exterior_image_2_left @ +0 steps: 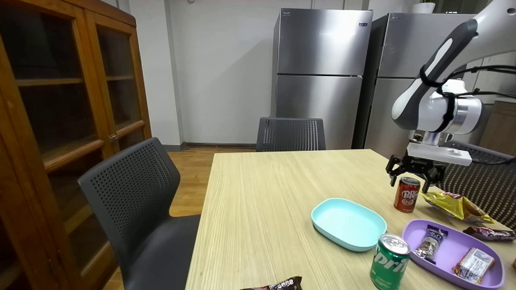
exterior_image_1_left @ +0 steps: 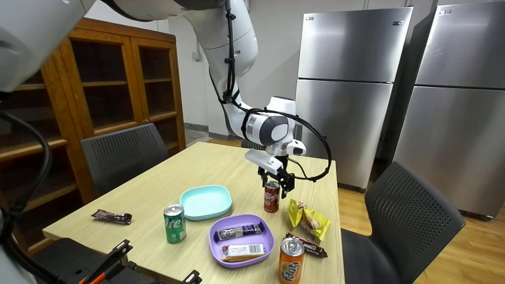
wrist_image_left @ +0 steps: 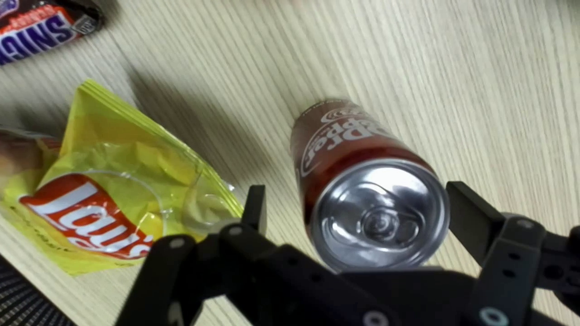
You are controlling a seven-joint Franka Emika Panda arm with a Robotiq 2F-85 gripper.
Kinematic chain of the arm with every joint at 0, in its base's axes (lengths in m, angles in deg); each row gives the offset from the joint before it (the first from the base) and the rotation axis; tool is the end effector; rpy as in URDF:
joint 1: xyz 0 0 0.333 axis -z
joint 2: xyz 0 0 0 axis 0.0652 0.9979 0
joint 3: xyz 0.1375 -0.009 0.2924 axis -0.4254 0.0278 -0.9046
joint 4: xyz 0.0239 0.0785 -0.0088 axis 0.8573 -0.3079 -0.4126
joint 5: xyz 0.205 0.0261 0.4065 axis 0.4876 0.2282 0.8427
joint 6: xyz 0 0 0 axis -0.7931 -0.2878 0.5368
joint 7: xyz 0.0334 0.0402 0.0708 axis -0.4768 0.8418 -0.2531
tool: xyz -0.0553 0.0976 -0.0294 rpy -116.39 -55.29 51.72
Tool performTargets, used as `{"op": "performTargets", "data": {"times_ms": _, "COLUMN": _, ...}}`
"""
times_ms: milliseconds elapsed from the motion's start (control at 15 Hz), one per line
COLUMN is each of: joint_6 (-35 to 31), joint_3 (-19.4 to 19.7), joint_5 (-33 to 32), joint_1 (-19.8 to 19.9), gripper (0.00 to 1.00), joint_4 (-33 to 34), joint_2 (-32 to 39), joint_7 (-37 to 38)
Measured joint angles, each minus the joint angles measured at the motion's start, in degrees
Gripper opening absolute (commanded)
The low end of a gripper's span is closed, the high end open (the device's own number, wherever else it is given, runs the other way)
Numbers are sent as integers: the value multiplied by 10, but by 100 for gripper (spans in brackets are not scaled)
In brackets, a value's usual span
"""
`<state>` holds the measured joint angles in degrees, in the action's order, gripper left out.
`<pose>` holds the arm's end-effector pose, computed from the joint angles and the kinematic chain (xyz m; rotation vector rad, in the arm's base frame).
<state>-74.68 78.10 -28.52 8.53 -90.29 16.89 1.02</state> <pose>0.6545 -0.1769 0.0687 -3.0685 0.5255 -0.0644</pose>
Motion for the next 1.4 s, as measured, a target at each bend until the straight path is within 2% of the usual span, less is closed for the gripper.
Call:
{"op": "performTargets", "data": {"times_ms": 133, "joint_6": 0, "joint_3": -3, "joint_5": 0, "joint_1": 0, "gripper": 100, "joint_4": 2, "joint_2": 4, "joint_7": -1}}
{"op": "performTargets", "data": {"times_ms": 200, "joint_6": 0, "joint_3": -4, "joint_5": 0, "joint_1": 0, "gripper": 75, "joint_4": 3, "joint_2": 6, "joint_7": -1}}
{"op": "performTargets", "data": {"times_ms": 267, "joint_6": 0, "joint_3": -5, "joint_5": 0, "joint_1": 0, "gripper": 74, "joint_4": 3, "joint_2": 7, "joint_7": -1}}
{"op": "performTargets", "data": {"times_ms": 467, "joint_6": 0, "joint_3": -6, "joint_5": 0, "joint_1": 0, "gripper": 49, "joint_4": 4, "joint_2": 9, "joint_7": -3}}
{"op": "performTargets", "data": {"times_ms": 600, "joint_6": 0, "joint_3": -6, "joint_5": 0, "joint_1": 0, "gripper": 38, "joint_4": 4, "joint_2": 9, "joint_7": -5}}
{"op": "performTargets", "data": {"times_ms": 1400, "joint_6": -1, "joint_3": -6, "joint_5": -1, "joint_1": -8, "gripper": 38, "joint_4": -12, "joint_2": -14, "joint_7": -6}}
